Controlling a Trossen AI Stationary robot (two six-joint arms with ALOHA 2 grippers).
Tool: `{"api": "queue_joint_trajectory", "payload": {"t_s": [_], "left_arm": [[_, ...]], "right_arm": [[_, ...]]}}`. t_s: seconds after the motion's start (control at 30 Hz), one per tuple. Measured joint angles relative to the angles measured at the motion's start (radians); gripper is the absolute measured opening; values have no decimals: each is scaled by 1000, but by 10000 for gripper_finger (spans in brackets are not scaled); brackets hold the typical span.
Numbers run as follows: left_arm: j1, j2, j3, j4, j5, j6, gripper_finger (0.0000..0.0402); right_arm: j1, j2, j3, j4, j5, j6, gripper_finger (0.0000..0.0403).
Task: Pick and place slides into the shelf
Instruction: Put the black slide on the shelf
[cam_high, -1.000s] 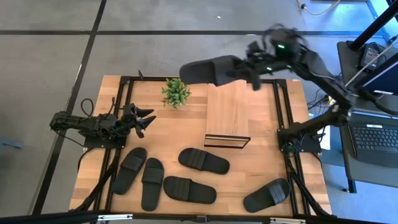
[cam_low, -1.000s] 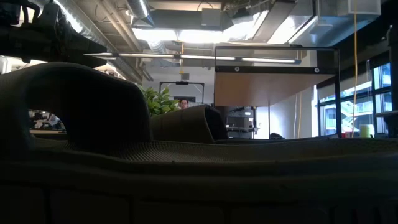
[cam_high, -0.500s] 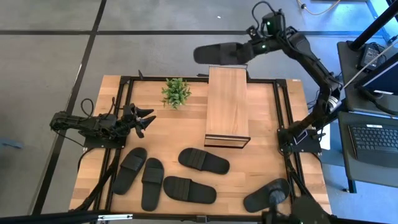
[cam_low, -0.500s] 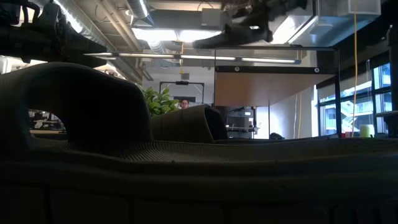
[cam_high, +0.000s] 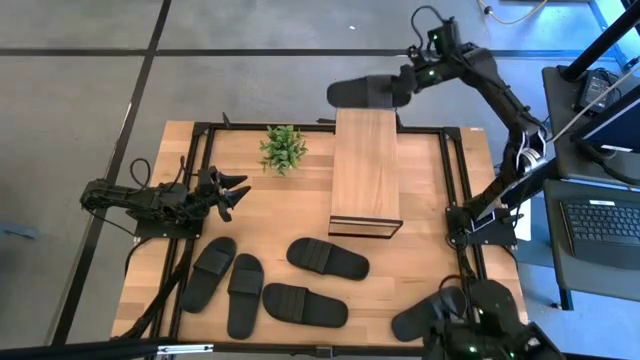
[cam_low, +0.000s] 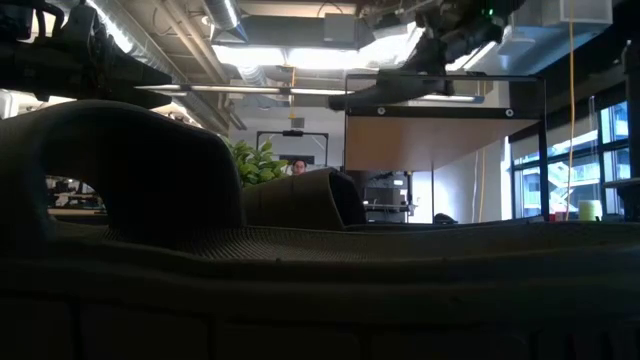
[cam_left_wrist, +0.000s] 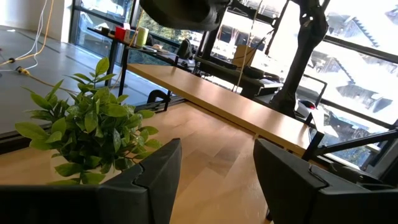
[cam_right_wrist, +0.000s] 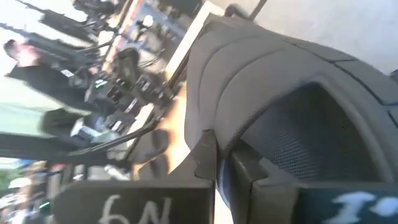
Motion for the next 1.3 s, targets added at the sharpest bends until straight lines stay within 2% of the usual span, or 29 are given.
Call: {"api": "queue_joint_trajectory", "payload": {"t_s": [0.13,0.33,0.47,0.97,1.3], "left_arm": [[0,0,0,0,0,0,195],[0,0,0,0,0,0,195],[0,0,0,0,0,0,195],[0,0,0,0,0,0,195],[0,0,0,0,0,0,195]], "right_arm": [[-22,-4,-147,81,-79,27,15],[-55,-55,-352,307,-124,141,15],[-78,-79,-445,397,-134,198,15],[-89,-82,-591,624,-132,277,15],[-89,-81,-651,645,-68,187,15]]}}
